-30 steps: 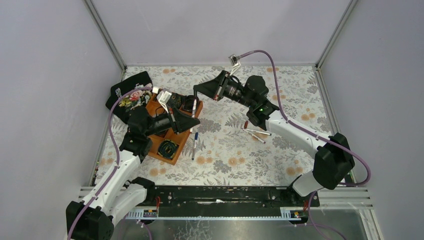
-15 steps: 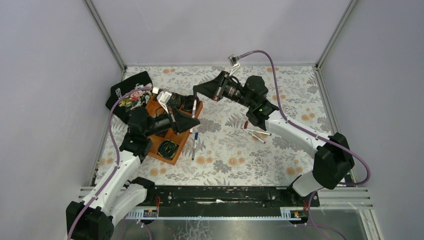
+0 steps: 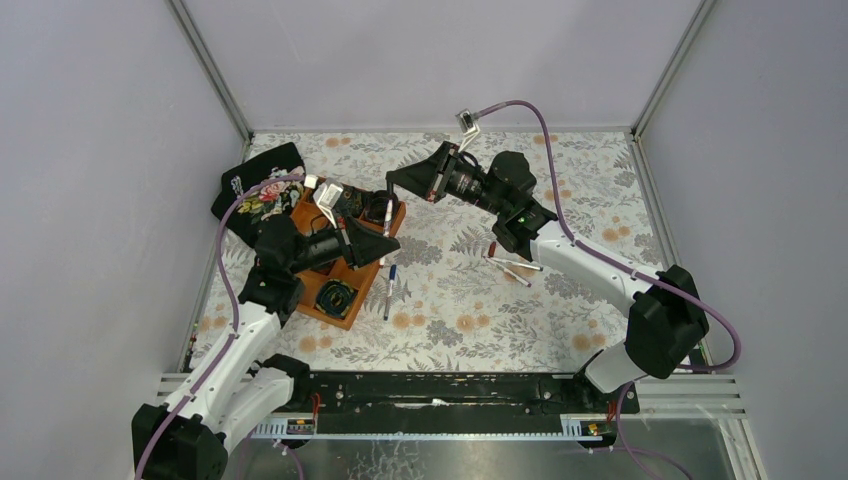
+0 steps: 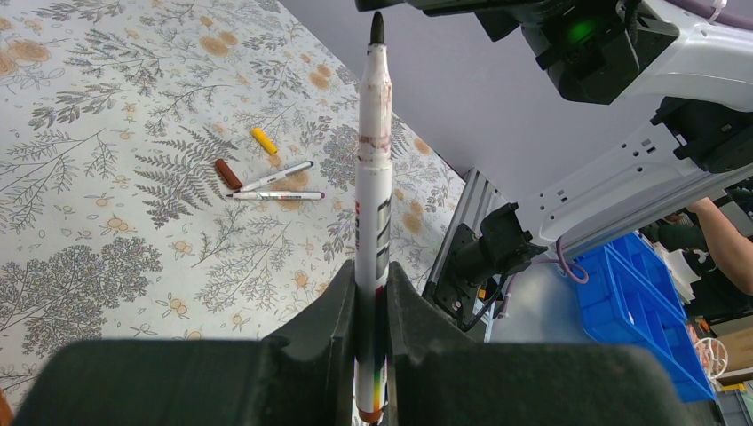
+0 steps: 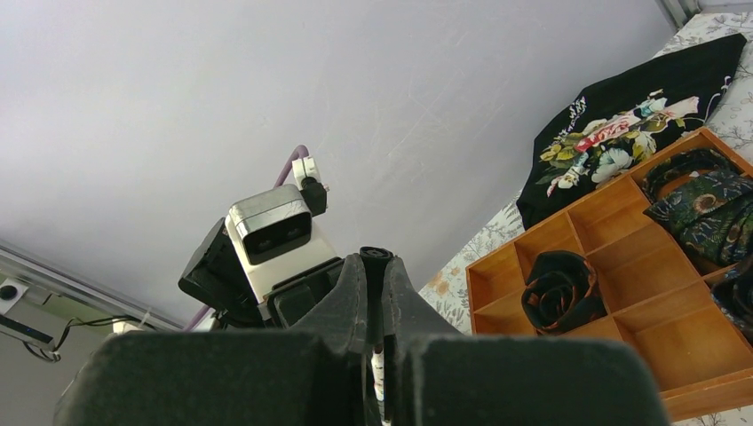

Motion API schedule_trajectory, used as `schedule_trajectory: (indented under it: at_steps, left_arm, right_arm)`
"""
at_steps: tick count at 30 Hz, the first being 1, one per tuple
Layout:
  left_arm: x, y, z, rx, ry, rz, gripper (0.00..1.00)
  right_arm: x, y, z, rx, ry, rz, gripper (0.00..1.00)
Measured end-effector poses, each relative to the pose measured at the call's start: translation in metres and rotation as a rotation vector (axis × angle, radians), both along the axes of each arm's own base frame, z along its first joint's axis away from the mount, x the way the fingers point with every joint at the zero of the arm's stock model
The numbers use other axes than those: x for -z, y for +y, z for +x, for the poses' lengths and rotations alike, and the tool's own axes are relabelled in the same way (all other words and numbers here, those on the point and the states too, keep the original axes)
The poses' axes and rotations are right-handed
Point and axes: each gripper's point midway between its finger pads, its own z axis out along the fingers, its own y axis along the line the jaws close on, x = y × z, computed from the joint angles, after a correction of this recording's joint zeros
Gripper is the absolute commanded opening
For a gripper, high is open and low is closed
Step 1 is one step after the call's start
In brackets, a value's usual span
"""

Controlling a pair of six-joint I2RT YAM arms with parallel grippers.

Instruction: Insert the pens into the pen caps

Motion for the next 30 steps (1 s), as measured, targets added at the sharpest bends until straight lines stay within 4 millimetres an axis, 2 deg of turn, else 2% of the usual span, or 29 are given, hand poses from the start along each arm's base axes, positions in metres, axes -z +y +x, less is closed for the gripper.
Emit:
schedule_trajectory:
  at_steps: [20,30]
  left_arm:
    - [0.000,0.000,-0.002,0.000,-0.004,-0.002,0.00]
    - [0.003,0.000,-0.003,0.000,0.009,-0.003,0.00]
  right_arm:
    - [0.001,0.000,0.000,0.000,-0.004,-0.005,0.00]
    - [0.011,-0.002,-0.002,-0.001,0.012,-0.018,0.00]
